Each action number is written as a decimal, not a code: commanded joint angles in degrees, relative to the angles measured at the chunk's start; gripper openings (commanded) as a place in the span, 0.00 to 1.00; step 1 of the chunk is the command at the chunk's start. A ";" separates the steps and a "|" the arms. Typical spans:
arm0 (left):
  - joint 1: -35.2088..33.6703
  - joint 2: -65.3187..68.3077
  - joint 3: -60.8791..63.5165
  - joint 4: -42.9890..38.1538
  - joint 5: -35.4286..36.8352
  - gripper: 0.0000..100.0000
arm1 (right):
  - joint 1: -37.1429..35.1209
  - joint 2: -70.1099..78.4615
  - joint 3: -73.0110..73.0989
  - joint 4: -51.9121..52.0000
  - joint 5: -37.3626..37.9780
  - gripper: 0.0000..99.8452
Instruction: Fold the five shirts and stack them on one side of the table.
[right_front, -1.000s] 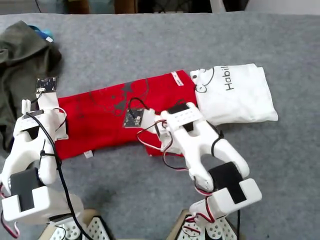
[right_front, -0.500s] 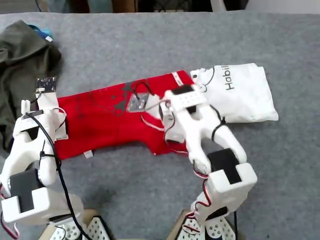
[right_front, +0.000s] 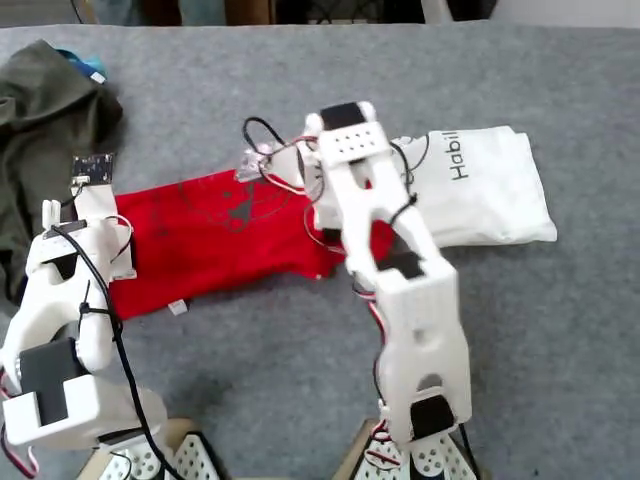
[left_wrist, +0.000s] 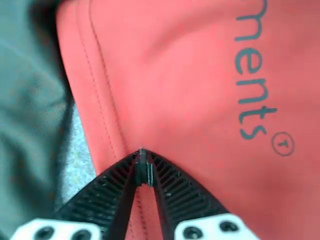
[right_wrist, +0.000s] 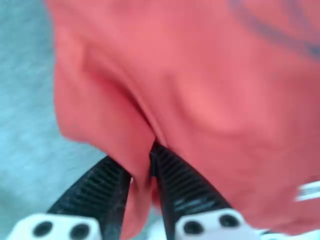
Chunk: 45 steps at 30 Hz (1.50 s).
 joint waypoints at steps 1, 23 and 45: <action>-1.01 0.00 -1.36 0.26 0.26 0.03 | -1.85 6.02 -13.93 1.14 3.16 0.01; -1.01 0.00 -1.36 0.26 0.26 0.03 | -2.37 14.02 -33.63 0.79 0.79 0.30; -1.10 0.00 -1.36 0.26 0.26 0.03 | 3.52 -21.41 12.44 0.26 -23.21 0.01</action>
